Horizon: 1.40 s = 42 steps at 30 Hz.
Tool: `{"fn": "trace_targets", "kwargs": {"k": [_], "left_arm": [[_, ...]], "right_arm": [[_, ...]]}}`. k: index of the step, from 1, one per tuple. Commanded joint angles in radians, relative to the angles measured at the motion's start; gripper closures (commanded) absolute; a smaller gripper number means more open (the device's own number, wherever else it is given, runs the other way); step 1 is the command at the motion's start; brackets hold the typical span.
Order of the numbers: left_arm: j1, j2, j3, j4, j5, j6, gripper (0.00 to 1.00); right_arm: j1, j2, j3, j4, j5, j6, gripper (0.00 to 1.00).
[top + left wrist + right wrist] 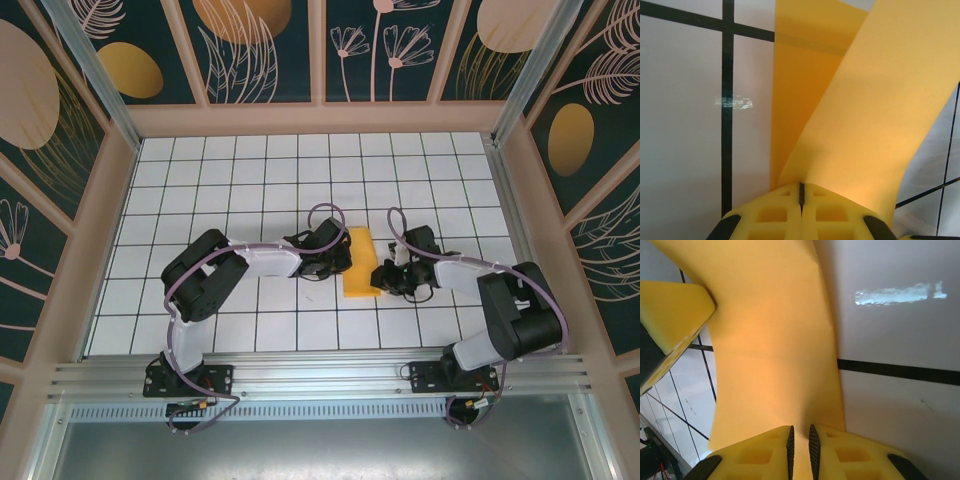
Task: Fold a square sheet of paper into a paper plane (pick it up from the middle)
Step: Fold the square sheet of paper in half at the center of the table.
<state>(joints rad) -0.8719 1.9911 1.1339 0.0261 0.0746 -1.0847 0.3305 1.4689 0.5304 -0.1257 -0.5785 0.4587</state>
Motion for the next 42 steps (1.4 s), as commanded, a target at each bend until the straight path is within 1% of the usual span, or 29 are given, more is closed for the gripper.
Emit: {"fn": "trace_targets", "kwargs": {"k": [1,6,9,11,16,19,23,28,30,36,42], "left_arm": [[-0.006,0.06,-0.017,-0.08,-0.004,0.019,0.98],[-0.007,0.058,-0.017,-0.08,-0.002,0.021,0.98],[-0.007,0.06,-0.016,-0.08,-0.002,0.022,0.98],[-0.006,0.062,-0.014,-0.078,0.001,0.022,0.98],[-0.005,0.063,-0.013,-0.078,0.002,0.023,0.98],[-0.007,0.066,-0.01,-0.078,0.003,0.024,0.98],[-0.006,0.067,-0.011,-0.078,0.004,0.025,0.98],[-0.005,0.066,-0.01,-0.08,0.004,0.028,0.98],[-0.007,0.064,-0.01,-0.08,0.004,0.028,0.98],[-0.006,0.067,-0.008,-0.077,0.008,0.031,0.98],[-0.006,0.066,-0.006,-0.078,0.014,0.033,0.98]], "right_arm": [[-0.005,0.012,-0.02,-0.009,0.043,0.014,0.78],[-0.004,-0.08,0.003,-0.046,0.018,0.017,0.78],[-0.003,-0.124,-0.015,-0.026,-0.046,0.027,0.78],[-0.003,-0.122,-0.035,0.001,-0.081,0.034,0.78],[-0.001,-0.054,-0.071,0.003,-0.021,0.032,0.78],[-0.002,-0.026,-0.084,0.01,-0.007,0.033,0.78],[-0.002,-0.068,-0.049,-0.041,0.012,0.024,0.78],[-0.001,-0.152,-0.054,-0.044,-0.023,0.037,0.78],[-0.004,-0.147,-0.071,-0.039,-0.002,0.035,0.78],[-0.005,-0.06,-0.067,-0.054,0.064,0.02,0.78],[-0.011,-0.126,0.045,-0.122,0.087,0.007,0.78]]}}
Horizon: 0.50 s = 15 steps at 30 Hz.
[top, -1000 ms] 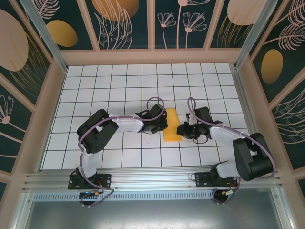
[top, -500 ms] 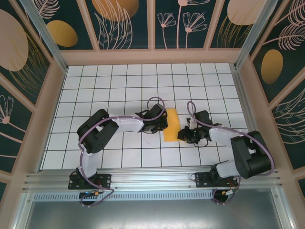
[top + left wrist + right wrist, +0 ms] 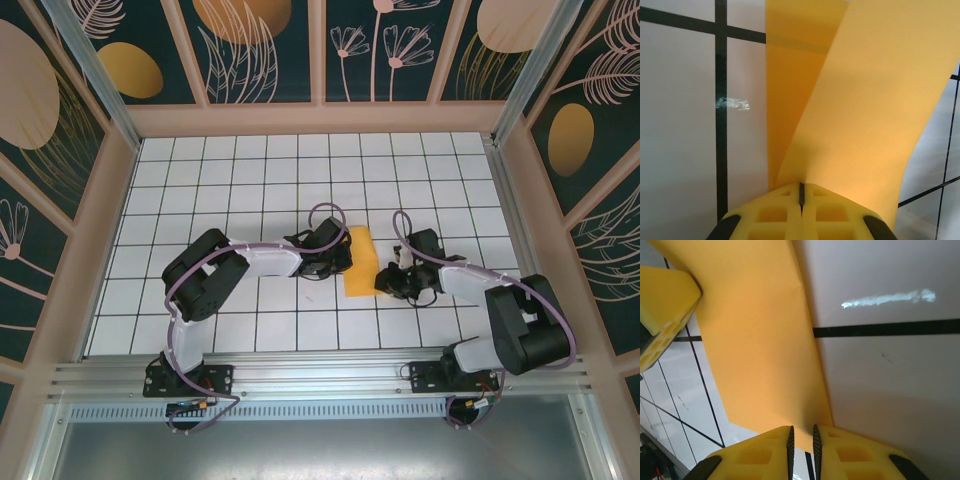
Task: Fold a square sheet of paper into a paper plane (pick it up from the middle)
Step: Fold the square sheet of paper in half at the center of the table.
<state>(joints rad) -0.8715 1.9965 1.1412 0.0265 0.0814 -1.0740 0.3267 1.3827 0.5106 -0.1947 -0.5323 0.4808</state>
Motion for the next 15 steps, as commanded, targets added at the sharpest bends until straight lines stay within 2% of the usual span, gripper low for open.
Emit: {"fn": "trace_targets", "kwargs": {"k": [1,4,15], "left_arm": [[-0.005,0.058,-0.014,-0.079,0.007,0.024,0.98],[-0.006,0.058,-0.016,-0.08,0.009,0.025,0.98],[-0.007,0.057,-0.015,-0.085,0.01,0.029,0.98]], "right_arm": [[-0.012,-0.046,0.083,-0.05,0.036,-0.017,0.78],[-0.032,-0.028,0.133,-0.007,-0.006,-0.029,0.78],[-0.092,0.201,0.21,0.095,-0.106,-0.089,0.81]]}}
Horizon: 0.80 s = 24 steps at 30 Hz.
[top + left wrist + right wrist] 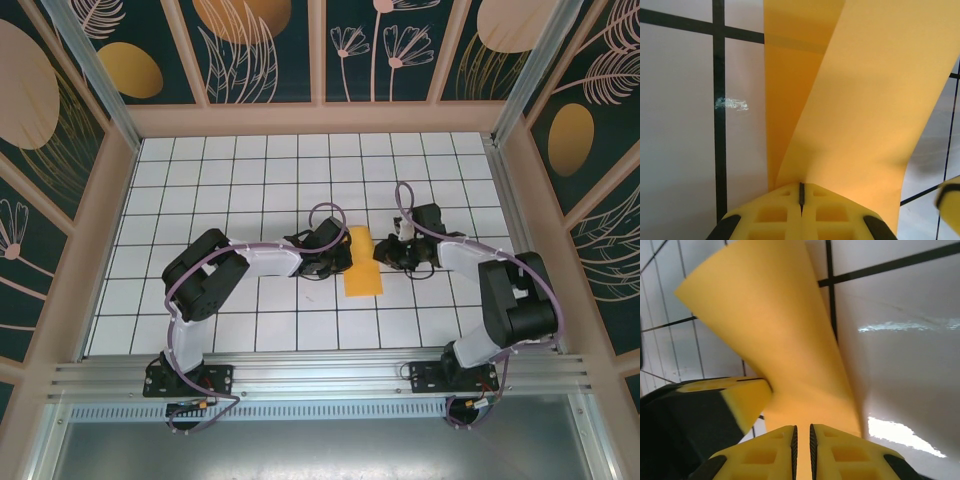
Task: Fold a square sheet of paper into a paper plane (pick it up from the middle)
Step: Fold the square sheet of paper in half at the center of the table.
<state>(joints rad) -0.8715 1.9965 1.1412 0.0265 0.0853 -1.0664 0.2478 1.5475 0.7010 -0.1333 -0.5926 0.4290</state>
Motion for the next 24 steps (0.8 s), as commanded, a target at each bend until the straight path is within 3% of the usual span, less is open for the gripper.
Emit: {"fn": "trace_targets", "kwargs": {"k": [1,6,15,24], "left_arm": [[-0.007,0.058,-0.015,-0.085,0.005,0.022,0.98],[-0.006,0.063,-0.015,-0.087,0.006,0.019,0.98],[-0.007,0.063,-0.017,-0.094,0.001,0.023,0.98],[-0.006,0.07,-0.009,-0.1,0.001,0.026,0.98]], "right_arm": [[-0.017,0.052,0.016,0.041,-0.043,-0.04,0.81],[-0.031,0.113,0.012,0.014,0.037,-0.05,0.81],[-0.031,0.041,0.086,-0.007,-0.058,-0.047,0.8],[-0.031,0.179,0.141,0.029,-0.072,-0.055,0.8]]}}
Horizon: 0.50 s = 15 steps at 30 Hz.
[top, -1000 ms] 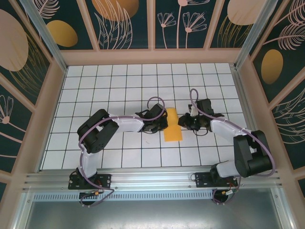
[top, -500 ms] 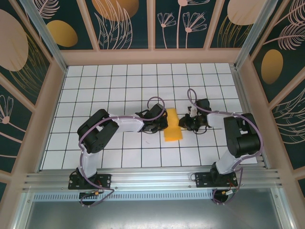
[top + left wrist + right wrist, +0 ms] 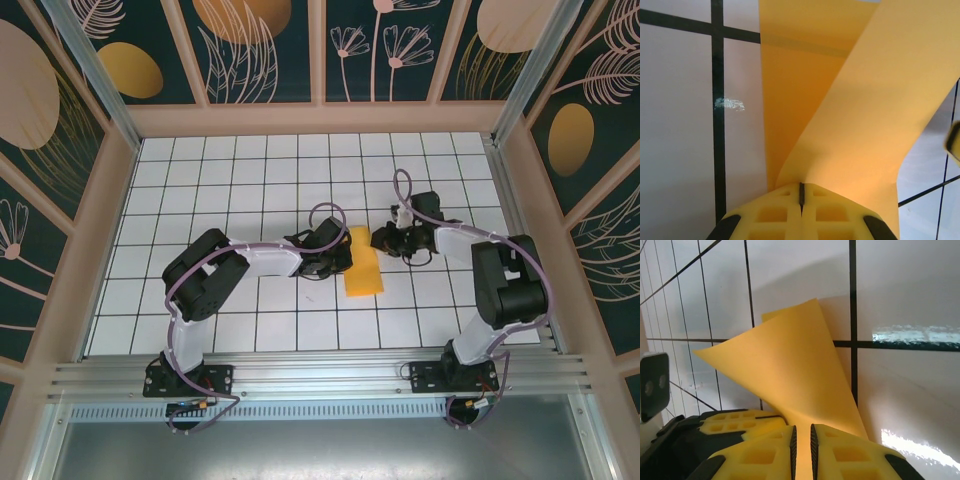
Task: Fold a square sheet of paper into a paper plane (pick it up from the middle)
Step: Fold the square sheet of paper in half at the center of the table.
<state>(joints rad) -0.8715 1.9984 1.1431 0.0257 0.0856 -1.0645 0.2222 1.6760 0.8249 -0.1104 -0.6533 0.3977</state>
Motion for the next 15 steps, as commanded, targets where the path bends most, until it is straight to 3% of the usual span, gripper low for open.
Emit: {"fn": "trace_targets", "kwargs": {"k": [1,6,15], "left_arm": [[-0.006,0.068,-0.009,-0.102,-0.001,0.026,0.98],[-0.007,0.066,-0.015,-0.106,-0.006,0.024,0.98],[-0.007,0.061,-0.017,-0.112,-0.01,0.026,0.98]], "right_arm": [[-0.007,0.068,0.016,0.008,0.004,-0.024,0.8],[-0.009,0.128,0.002,0.009,0.079,-0.02,0.8],[-0.009,0.055,0.088,-0.038,0.001,-0.026,0.8]]}}
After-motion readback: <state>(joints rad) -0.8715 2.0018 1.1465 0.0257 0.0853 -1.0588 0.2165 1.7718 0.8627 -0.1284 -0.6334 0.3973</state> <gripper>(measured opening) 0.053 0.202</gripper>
